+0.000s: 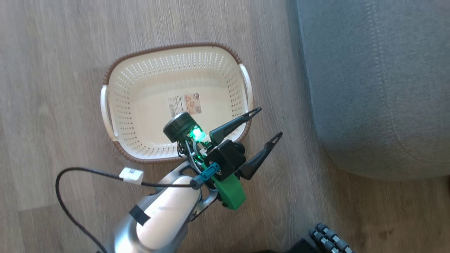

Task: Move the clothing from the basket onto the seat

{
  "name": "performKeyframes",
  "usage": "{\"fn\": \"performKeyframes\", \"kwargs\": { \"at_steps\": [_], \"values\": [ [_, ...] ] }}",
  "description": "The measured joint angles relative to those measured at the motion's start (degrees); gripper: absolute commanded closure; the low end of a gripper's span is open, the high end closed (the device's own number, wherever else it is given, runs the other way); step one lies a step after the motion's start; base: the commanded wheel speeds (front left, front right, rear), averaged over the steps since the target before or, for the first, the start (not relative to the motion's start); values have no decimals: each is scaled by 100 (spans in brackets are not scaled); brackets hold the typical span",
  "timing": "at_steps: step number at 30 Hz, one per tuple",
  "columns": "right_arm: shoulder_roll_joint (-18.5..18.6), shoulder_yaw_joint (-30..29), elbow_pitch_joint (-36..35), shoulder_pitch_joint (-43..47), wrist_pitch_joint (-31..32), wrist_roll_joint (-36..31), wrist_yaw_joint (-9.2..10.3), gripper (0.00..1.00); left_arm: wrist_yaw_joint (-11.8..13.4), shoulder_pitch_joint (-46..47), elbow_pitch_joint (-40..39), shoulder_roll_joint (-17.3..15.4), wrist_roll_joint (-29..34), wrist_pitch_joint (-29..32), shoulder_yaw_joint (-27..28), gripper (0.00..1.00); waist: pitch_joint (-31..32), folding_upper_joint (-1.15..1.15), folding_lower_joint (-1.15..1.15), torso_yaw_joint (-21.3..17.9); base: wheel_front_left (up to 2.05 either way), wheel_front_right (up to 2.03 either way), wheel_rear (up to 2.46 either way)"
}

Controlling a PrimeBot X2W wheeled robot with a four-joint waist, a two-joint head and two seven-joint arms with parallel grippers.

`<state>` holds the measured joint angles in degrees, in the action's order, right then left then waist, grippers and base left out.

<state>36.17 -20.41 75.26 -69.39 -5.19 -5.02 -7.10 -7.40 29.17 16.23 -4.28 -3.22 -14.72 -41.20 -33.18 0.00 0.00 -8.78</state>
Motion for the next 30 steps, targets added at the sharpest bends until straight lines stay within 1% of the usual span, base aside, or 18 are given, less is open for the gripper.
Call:
{"fn": "performKeyframes", "kwargs": {
  "at_steps": [3, 5, 9, 12, 16, 22, 30],
  "values": [
    [34, 90, 1, 77, 198, -5, 0, 0, -1, -34, -11, 32, -33, 0, 0, 0, 193, 0, 0, 7, 0, 0, 0],
    [49, 233, 13, 106, 581, -4, 0, 0, 0, -156, -32, 46, -94, 0, 9, 0, 410, 0, 0, 17, 0, 0, 0],
    [83, 446, 15, 109, 983, 3, -1, 0, 0, -346, -43, 57, -186, 0, 19, 0, 722, 0, 0, 41, 0, 0, 0],
    [121, 677, 20, 126, 1149, 22, 0, 0, 1, -458, -52, 73, -264, 0, 46, 0, 976, 0, 0, 57, 0, 0, 0],
    [158, 898, 22, 187, 1255, 129, -1, 0, 12, -637, -131, 80, -374, 0, 60, 0, 1320, 0, 0, 59, 0, 0, 0],
    [259, 1074, 31, 232, 1251, 394, -1, 0, 116, -814, -260, 98, -503, 0, 100, 0, 1769, 0, 0, 60, 0, 0, 0],
    [266, 1339, -19, 298, 810, 772, 0, 0, 162, -1069, -318, 98, -586, 0, 214, 0, 2183, 0, -1, 81, 0, 0, 0]
  ]
}}
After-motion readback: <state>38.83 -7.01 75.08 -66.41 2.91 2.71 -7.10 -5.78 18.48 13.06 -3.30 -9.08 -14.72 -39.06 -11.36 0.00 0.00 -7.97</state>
